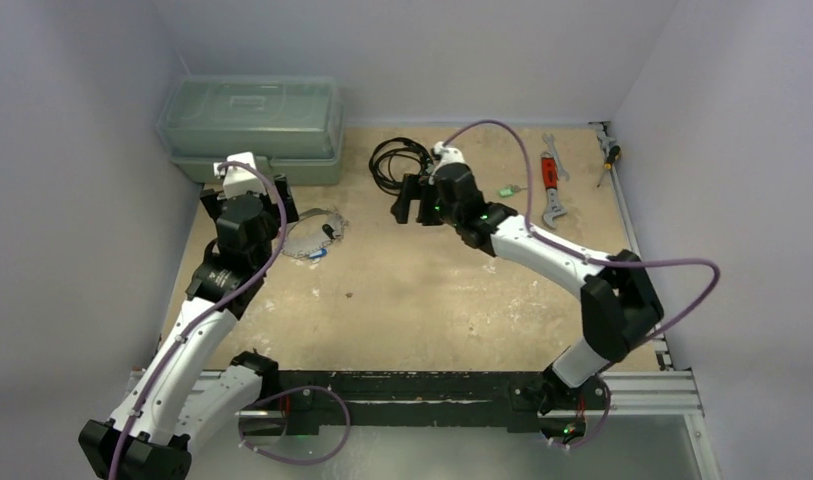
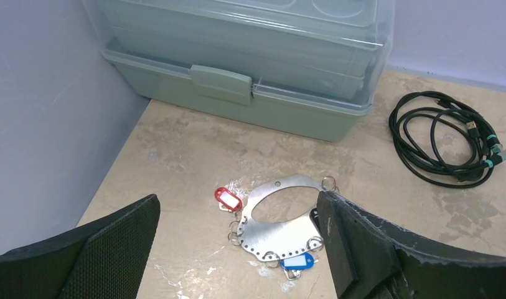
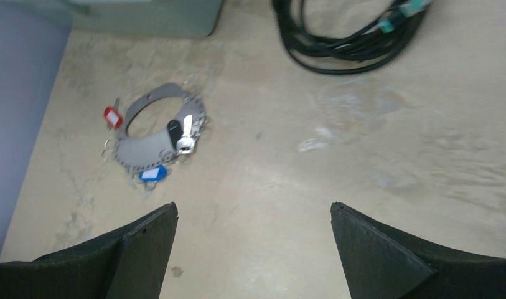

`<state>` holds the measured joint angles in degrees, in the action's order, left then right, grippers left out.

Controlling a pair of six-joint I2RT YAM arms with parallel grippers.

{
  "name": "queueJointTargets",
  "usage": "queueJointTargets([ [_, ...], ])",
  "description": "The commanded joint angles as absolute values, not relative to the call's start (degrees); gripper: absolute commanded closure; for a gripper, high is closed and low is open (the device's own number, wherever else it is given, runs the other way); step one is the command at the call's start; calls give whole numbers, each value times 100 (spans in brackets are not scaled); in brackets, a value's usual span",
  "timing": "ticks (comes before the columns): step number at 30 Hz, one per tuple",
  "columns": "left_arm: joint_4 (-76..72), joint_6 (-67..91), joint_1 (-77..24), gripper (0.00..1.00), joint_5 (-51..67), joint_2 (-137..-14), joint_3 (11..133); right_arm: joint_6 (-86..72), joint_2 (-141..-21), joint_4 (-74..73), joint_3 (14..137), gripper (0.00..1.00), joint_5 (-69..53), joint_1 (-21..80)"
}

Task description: Put the keys on the keyring

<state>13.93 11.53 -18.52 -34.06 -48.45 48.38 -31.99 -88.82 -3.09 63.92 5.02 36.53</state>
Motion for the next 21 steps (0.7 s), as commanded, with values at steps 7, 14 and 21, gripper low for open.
queueJointTargets([
  [7, 1346, 1198, -1872, 5, -3632, -4691, 5015, -3076, -10795, -132, 8767, 17, -475, 4702],
  [14, 1337, 1214, -1872, 7, -3637, -4641, 5019, -3522, -12098, 194, 10002, 34, -1009, 4884],
  [21, 1336, 1211, -1872, 8, -3584, -4641, 5023, -3602, -13401, 53, 11400, 46, -1156, 4998],
])
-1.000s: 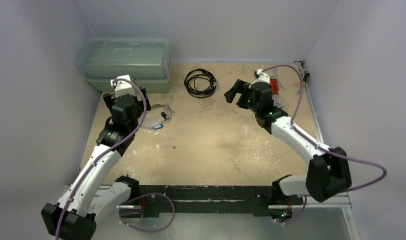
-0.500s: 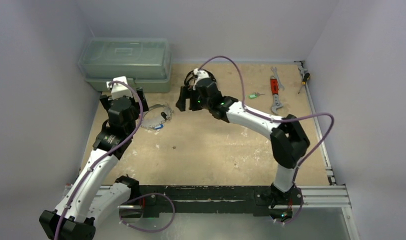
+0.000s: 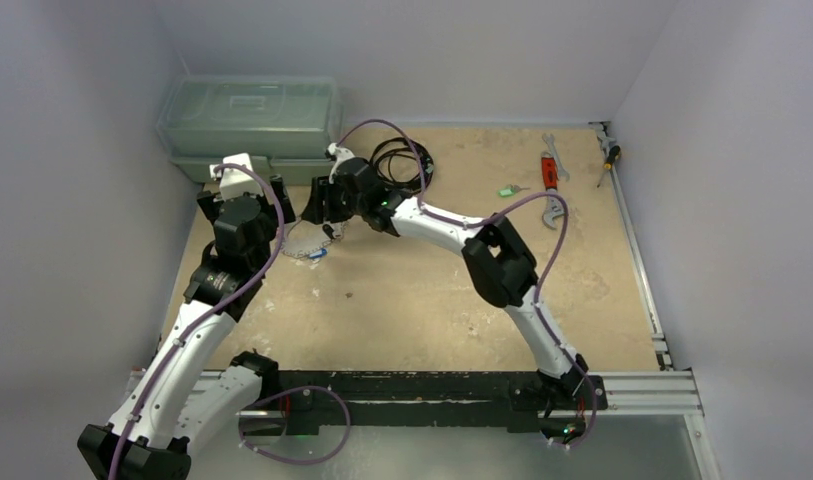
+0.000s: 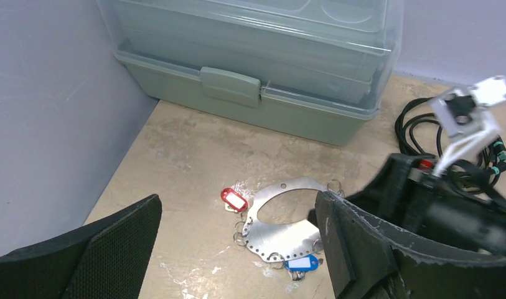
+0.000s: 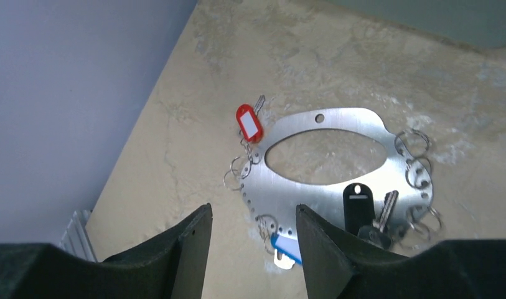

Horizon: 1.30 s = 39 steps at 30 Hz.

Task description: Put the keys on the keyring

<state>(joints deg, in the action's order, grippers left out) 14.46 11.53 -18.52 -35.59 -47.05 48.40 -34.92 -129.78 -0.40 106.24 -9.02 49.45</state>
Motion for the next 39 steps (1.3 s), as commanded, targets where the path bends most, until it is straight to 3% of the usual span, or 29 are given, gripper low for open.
queueJointTargets([
  [1, 1336, 1206, -1872, 8, -3571, -4643, 5021, -3584, -13585, 37, 11614, 46, -1167, 5007],
  [9, 1334, 1187, -1872, 8, -3520, -4647, 5019, -3583, -15043, -451, 13482, 56, -669, 5027],
  [12, 1336, 1180, -1872, 9, -3508, -4658, 5021, -3616, -15285, -536, 13664, 57, -462, 5052],
  [21, 1332, 1169, -1863, 9, -3472, -4617, 5027, -3592, -15276, -815, 13145, 56, -240, 5080],
  [39, 1327, 1154, -1828, 9, -3472, -4623, 5019, -2935, -14064, -838, 10934, 51, -224, 5066],
])
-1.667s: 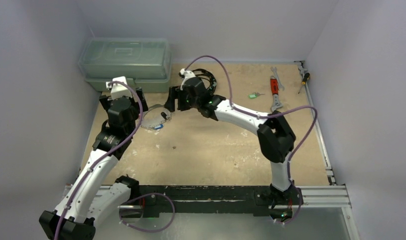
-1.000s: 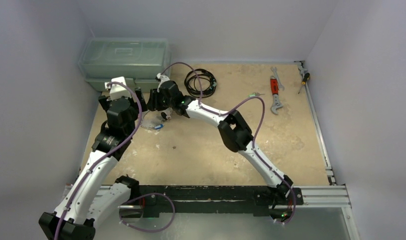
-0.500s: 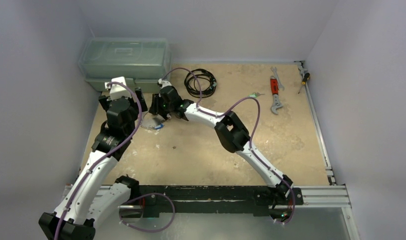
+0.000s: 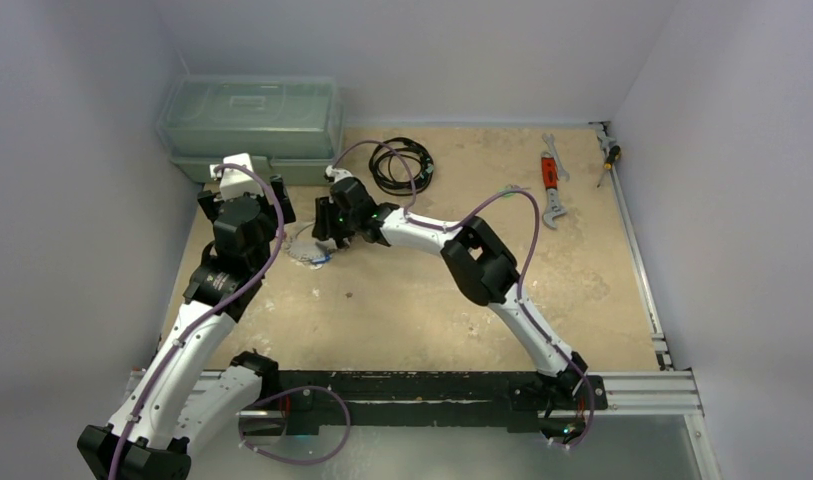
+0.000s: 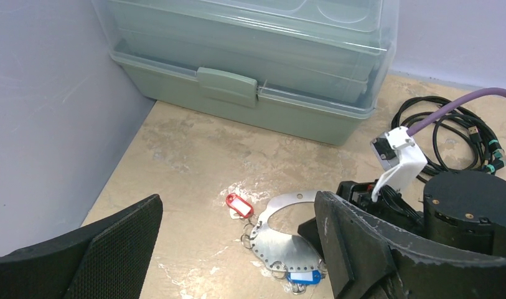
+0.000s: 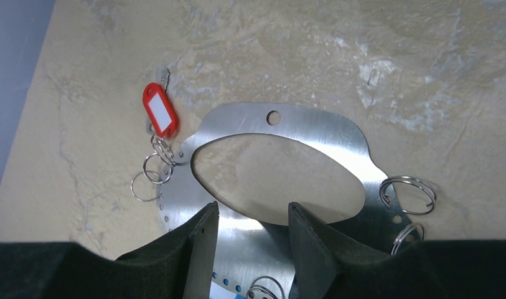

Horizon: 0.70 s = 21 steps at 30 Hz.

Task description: Put the keys on the keyring

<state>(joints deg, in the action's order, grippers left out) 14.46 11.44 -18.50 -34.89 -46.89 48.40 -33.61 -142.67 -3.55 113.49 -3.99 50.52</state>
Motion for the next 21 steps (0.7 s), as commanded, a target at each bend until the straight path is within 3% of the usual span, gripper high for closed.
queueJointTargets([
  [1, 1327, 1152, -1828, 9, -3479, -4630, 5014, -2862, -13979, -857, 10816, 50, -163, 5063],
  [21, 1310, 1168, -1835, 10, -3415, -4651, 5001, -2638, -12218, -388, 7772, 50, 610, 4575],
])
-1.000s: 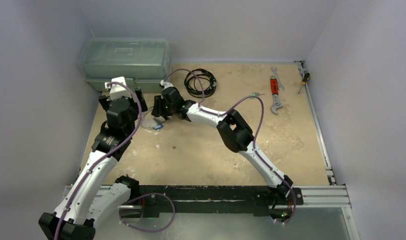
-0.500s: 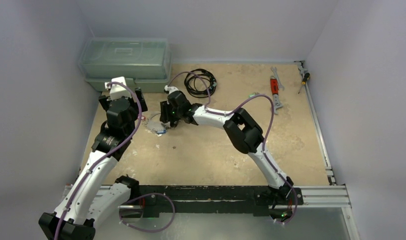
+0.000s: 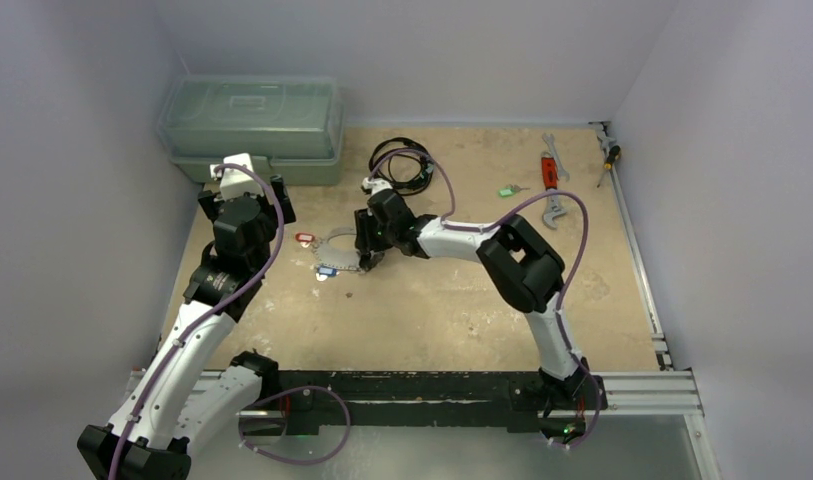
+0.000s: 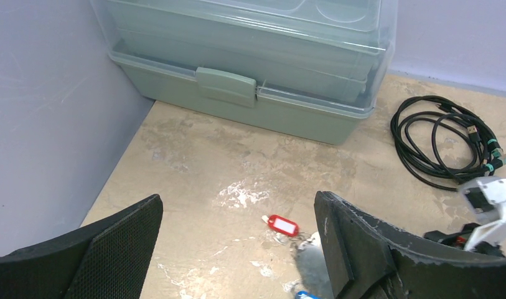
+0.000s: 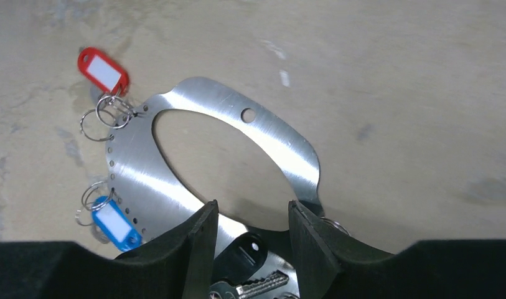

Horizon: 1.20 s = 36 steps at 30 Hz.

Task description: Put the keys on the keyring

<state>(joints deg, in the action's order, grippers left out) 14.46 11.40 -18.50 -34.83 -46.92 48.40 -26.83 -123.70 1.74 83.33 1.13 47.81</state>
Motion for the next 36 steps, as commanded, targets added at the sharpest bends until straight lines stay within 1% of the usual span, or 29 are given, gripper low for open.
queueJointTargets([
  [1, 1310, 1177, -1834, 10, -3399, -4650, 5006, -2656, -12151, -398, 7670, 50, 663, 4523],
  [5, 1314, 1196, -1837, 10, -3341, -4645, 5002, -2728, -11796, -459, 7269, 50, 783, 4373],
  [17, 1308, 1213, -1837, 10, -3292, -4688, 4985, -2646, -10830, -814, 6150, 46, 1909, 3902],
  [20, 1282, 1190, -1837, 12, -3044, -4749, 4977, -2615, -10661, -847, 6023, 46, 2023, 3809],
  [25, 1207, 1087, -1846, 14, -2540, -4863, 4955, -2444, -10336, -878, 6145, 45, 1850, 3851],
  [30, 1198, 1081, -1846, 16, -2344, -4878, 4958, -2395, -10042, -839, 6424, 44, 1735, 4348],
  [33, 1197, 1081, -1846, 16, -2330, -4878, 4957, -2428, -10104, -871, 6752, 43, 1721, 4592],
  [36, 1204, 1082, -1854, 16, -2335, -4855, 4961, -2514, -10347, -905, 7112, 42, 1708, 4614],
])
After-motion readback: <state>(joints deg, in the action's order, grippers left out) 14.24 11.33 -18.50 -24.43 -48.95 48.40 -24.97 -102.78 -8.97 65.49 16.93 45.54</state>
